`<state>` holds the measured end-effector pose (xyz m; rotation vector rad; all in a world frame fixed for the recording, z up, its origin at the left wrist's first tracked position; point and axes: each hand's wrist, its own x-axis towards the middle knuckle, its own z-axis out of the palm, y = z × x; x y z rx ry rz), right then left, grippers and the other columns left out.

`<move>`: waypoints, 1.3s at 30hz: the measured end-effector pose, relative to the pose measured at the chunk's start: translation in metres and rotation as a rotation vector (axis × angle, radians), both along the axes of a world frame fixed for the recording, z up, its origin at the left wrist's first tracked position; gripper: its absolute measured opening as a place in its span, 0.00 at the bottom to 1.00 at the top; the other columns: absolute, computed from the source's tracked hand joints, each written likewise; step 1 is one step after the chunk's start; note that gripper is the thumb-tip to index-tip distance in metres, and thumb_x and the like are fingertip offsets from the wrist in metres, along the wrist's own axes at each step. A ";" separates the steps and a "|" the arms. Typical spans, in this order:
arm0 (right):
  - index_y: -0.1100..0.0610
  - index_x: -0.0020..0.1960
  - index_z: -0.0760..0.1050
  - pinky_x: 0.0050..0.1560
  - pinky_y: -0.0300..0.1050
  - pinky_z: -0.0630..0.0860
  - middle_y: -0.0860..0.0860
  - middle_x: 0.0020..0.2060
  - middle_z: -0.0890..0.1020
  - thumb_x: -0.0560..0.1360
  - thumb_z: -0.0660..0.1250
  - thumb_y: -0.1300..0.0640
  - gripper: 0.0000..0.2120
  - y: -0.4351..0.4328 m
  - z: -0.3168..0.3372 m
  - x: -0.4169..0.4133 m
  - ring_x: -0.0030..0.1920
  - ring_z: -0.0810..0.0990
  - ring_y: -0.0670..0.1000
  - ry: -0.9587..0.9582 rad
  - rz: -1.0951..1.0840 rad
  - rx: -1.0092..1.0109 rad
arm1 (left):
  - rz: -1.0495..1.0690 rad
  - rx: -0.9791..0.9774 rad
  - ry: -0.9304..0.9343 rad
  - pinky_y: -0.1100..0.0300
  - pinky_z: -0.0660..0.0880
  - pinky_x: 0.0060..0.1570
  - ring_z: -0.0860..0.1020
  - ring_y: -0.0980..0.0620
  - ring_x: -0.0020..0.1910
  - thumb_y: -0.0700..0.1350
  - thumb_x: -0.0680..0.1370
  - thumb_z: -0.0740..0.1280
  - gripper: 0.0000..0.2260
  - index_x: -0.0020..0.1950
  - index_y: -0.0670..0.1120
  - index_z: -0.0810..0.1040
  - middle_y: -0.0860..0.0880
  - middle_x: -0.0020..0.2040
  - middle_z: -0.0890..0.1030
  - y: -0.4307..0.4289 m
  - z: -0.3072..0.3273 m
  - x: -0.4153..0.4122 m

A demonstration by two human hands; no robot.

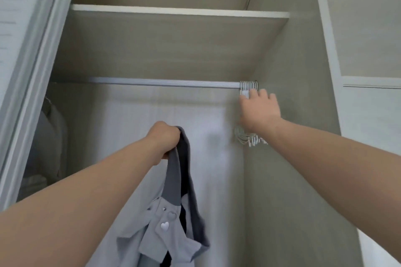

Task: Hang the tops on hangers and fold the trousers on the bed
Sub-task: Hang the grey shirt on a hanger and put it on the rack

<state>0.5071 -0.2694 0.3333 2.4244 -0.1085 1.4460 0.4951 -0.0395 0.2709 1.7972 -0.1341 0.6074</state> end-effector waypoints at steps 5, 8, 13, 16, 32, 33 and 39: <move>0.53 0.69 0.68 0.62 0.52 0.65 0.57 0.65 0.71 0.76 0.61 0.59 0.21 -0.022 0.010 0.032 0.66 0.69 0.60 -0.036 -0.123 0.008 | 0.018 -0.011 -0.064 0.51 0.81 0.38 0.80 0.42 0.37 0.37 0.79 0.58 0.07 0.52 0.39 0.76 0.40 0.43 0.81 -0.005 0.015 0.009; 0.55 0.70 0.68 0.59 0.51 0.68 0.57 0.66 0.72 0.78 0.60 0.62 0.20 -0.023 0.017 0.047 0.66 0.71 0.60 -0.036 -0.107 0.045 | 0.034 -0.018 -0.097 0.48 0.81 0.43 0.80 0.41 0.38 0.37 0.79 0.58 0.08 0.52 0.38 0.76 0.39 0.43 0.80 -0.005 0.021 0.012; 0.59 0.65 0.76 0.49 0.49 0.72 0.57 0.62 0.78 0.78 0.60 0.68 0.18 -0.026 0.025 0.058 0.61 0.79 0.62 -0.018 -0.064 0.028 | 0.074 -0.023 -0.114 0.52 0.82 0.39 0.80 0.43 0.37 0.37 0.80 0.58 0.10 0.56 0.37 0.76 0.40 0.44 0.81 0.000 0.022 0.021; 0.60 0.64 0.76 0.48 0.50 0.73 0.58 0.61 0.78 0.78 0.60 0.69 0.18 -0.030 0.029 0.060 0.61 0.79 0.62 -0.037 -0.042 0.035 | 0.085 -0.029 -0.113 0.52 0.82 0.37 0.80 0.43 0.36 0.37 0.80 0.58 0.11 0.58 0.37 0.76 0.40 0.44 0.81 0.000 0.021 0.025; 0.63 0.57 0.80 0.48 0.48 0.76 0.62 0.46 0.82 0.81 0.59 0.57 0.13 -0.023 0.020 -0.011 0.47 0.80 0.62 -0.201 0.802 0.818 | -0.010 -0.068 -0.271 0.50 0.74 0.41 0.75 0.45 0.39 0.43 0.74 0.57 0.06 0.43 0.45 0.72 0.43 0.39 0.74 -0.021 0.018 -0.006; 0.61 0.55 0.81 0.42 0.46 0.74 0.58 0.39 0.80 0.81 0.59 0.58 0.13 -0.025 0.009 -0.022 0.39 0.78 0.59 -0.200 0.879 0.860 | -0.025 -0.074 -0.278 0.50 0.74 0.41 0.75 0.45 0.39 0.44 0.72 0.57 0.06 0.43 0.46 0.72 0.44 0.39 0.74 -0.022 0.015 -0.011; 0.54 0.44 0.76 0.25 0.36 0.57 0.46 0.22 0.65 0.82 0.59 0.60 0.11 -0.044 -0.096 -0.114 0.21 0.60 0.48 -0.166 1.219 1.155 | -0.058 -0.035 -0.297 0.51 0.68 0.40 0.71 0.47 0.37 0.48 0.68 0.57 0.06 0.40 0.47 0.69 0.45 0.37 0.71 -0.035 -0.019 -0.033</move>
